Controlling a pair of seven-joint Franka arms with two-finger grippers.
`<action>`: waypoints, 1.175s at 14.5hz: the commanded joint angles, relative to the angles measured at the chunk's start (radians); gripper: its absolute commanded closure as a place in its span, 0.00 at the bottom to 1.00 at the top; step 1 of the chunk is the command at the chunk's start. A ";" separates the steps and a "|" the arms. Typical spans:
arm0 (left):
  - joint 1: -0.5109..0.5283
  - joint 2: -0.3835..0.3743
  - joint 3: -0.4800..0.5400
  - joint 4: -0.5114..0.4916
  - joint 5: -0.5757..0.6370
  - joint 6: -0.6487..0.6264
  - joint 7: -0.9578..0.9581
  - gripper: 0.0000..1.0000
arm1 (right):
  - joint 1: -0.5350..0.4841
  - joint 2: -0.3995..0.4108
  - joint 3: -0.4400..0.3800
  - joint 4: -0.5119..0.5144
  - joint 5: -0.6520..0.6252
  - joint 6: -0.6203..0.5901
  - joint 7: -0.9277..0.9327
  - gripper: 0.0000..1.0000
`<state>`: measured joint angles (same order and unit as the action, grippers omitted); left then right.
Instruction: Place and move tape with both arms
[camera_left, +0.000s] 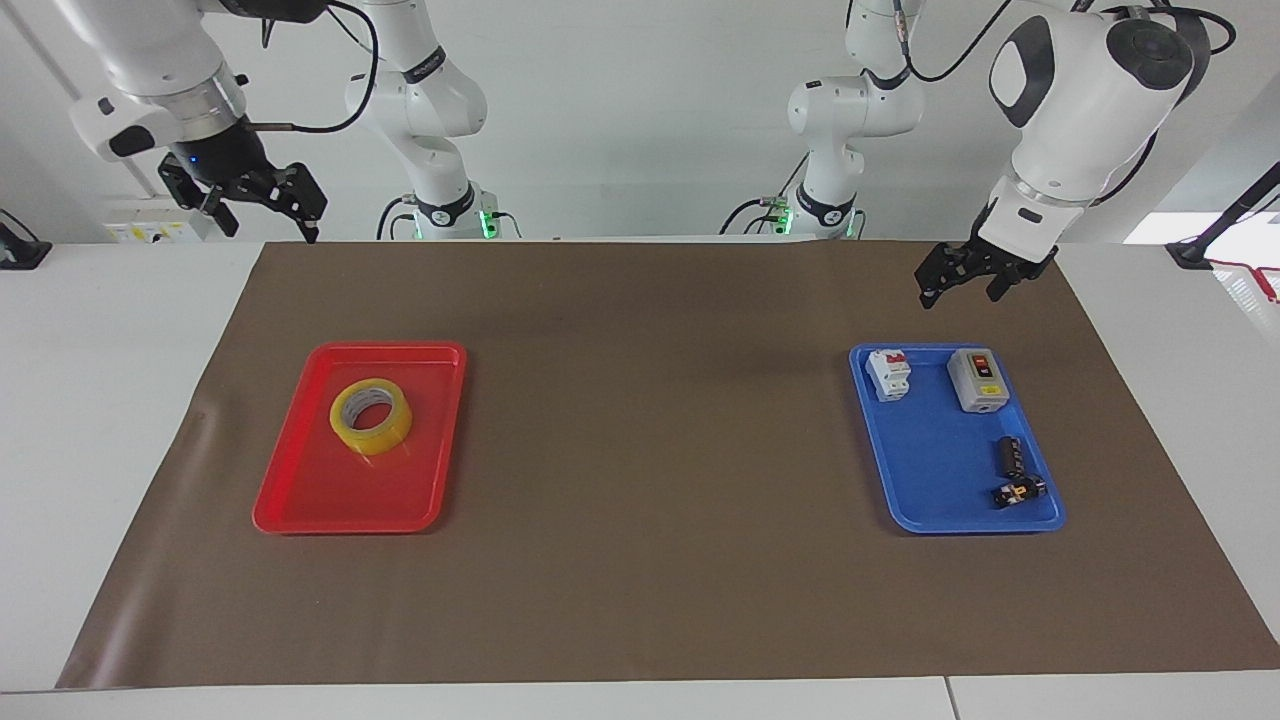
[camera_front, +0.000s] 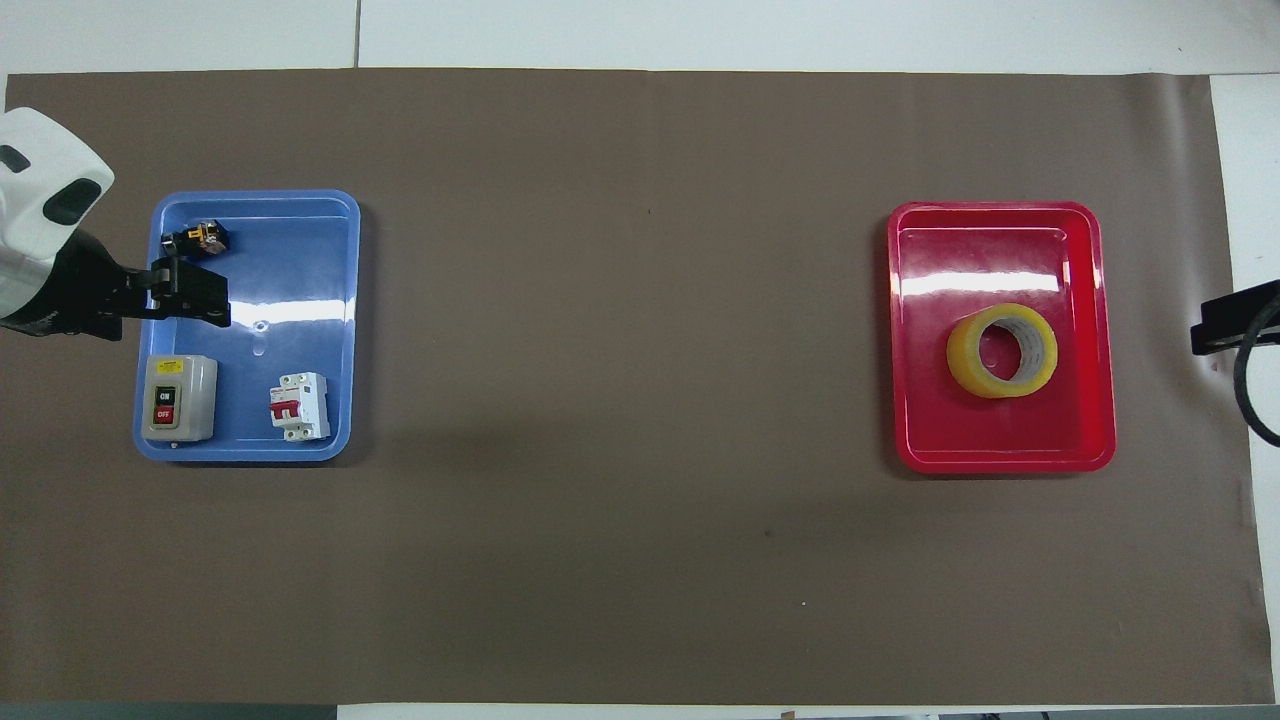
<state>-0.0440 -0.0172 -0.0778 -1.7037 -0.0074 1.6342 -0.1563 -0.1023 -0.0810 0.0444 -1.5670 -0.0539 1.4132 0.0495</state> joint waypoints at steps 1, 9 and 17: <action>0.007 -0.020 0.003 -0.020 -0.025 0.016 0.012 0.00 | 0.007 -0.052 0.002 -0.133 0.002 0.073 0.073 0.00; 0.007 -0.018 0.003 -0.020 -0.025 0.015 0.011 0.00 | 0.009 0.047 0.008 -0.005 -0.006 0.029 0.078 0.00; 0.007 -0.018 0.003 -0.020 -0.025 0.015 0.011 0.00 | 0.009 0.043 0.022 -0.018 -0.007 0.036 0.073 0.00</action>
<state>-0.0440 -0.0172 -0.0778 -1.7037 -0.0075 1.6342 -0.1563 -0.0914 -0.0437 0.0591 -1.5987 -0.0612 1.4640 0.1087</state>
